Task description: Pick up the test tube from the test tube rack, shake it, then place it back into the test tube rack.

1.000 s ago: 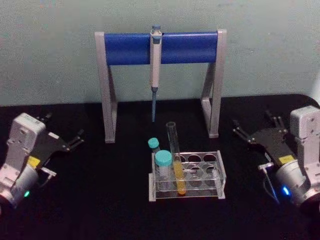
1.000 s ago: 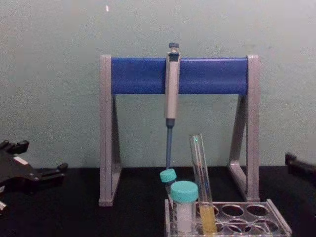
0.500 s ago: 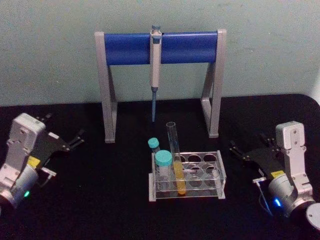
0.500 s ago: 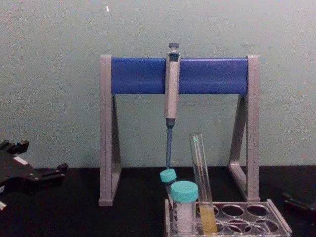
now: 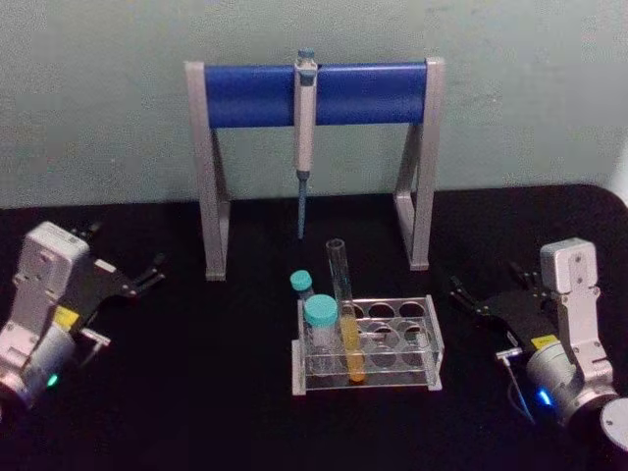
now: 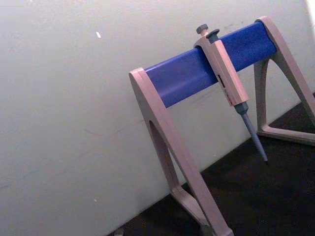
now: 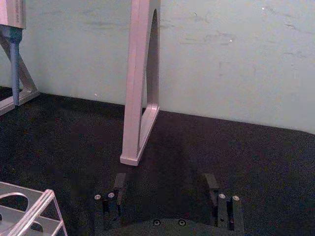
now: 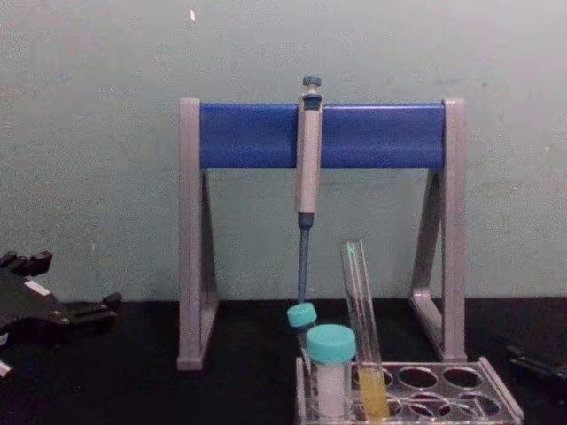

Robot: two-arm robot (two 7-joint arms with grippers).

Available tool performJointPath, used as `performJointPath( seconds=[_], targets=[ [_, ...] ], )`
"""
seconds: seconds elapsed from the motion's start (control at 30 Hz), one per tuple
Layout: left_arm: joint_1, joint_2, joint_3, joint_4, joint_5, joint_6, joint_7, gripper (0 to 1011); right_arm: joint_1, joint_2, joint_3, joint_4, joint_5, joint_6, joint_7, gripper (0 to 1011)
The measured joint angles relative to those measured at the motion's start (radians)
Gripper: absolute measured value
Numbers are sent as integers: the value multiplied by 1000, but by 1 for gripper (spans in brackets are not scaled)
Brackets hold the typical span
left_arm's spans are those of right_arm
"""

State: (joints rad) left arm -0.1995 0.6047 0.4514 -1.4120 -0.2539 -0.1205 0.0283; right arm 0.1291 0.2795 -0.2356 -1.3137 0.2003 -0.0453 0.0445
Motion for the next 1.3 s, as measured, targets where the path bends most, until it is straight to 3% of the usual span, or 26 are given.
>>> performJointPath(
  seconds=[1.3],
  targets=[
    [0,0,0,0,0,0,0,1001,-1,2,-1,-4,2,-2,-1,1000]
  ],
)
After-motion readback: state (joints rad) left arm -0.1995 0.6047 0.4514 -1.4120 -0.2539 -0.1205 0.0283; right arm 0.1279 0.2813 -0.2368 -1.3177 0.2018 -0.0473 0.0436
